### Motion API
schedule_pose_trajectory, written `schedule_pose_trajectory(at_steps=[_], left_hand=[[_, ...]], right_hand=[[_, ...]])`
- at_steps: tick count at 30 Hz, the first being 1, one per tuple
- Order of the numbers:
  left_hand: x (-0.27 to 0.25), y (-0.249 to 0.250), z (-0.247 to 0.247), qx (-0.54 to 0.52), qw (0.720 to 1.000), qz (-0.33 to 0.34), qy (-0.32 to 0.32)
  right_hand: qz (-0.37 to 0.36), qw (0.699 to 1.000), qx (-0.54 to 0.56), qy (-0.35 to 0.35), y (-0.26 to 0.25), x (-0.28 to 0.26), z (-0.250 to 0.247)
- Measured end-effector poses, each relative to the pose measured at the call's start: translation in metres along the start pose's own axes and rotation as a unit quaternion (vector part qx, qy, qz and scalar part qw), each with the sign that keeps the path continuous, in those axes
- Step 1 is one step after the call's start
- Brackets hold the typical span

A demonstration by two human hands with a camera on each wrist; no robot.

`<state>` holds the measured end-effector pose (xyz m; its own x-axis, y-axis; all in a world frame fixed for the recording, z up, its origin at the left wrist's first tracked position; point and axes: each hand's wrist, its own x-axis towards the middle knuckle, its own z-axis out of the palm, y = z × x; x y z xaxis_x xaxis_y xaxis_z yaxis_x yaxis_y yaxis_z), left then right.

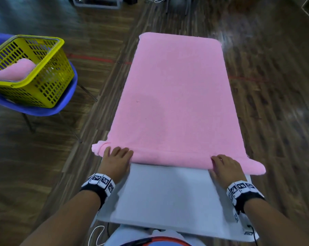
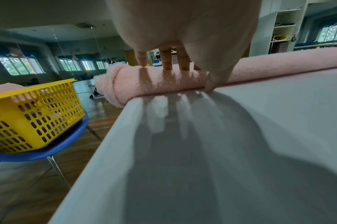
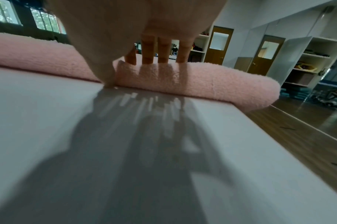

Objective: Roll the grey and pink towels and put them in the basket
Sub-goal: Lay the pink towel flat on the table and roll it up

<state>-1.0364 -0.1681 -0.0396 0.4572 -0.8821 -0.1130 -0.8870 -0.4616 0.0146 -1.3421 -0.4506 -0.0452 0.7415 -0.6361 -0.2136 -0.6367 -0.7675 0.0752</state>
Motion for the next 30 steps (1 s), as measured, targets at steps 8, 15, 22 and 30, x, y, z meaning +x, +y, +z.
schedule_pose_trajectory(at_steps=[8,15,22,30], left_hand=[[0.049,-0.008,-0.024,0.050,0.991,-0.042,-0.117],[0.043,-0.005,-0.023,0.029,0.999,-0.031,0.001],[0.012,-0.005,0.003,0.015,1.000,0.013,-0.006],[0.050,-0.006,-0.020,0.026,0.997,-0.013,-0.071]], right_hand=[[0.066,0.988,-0.019,-0.137,0.003,0.039,-0.036],[0.035,0.999,0.002,0.001,0.011,0.024,-0.024],[-0.003,0.999,0.032,0.000,0.000,-0.004,0.001],[0.037,0.993,0.035,-0.104,0.005,0.026,-0.029]])
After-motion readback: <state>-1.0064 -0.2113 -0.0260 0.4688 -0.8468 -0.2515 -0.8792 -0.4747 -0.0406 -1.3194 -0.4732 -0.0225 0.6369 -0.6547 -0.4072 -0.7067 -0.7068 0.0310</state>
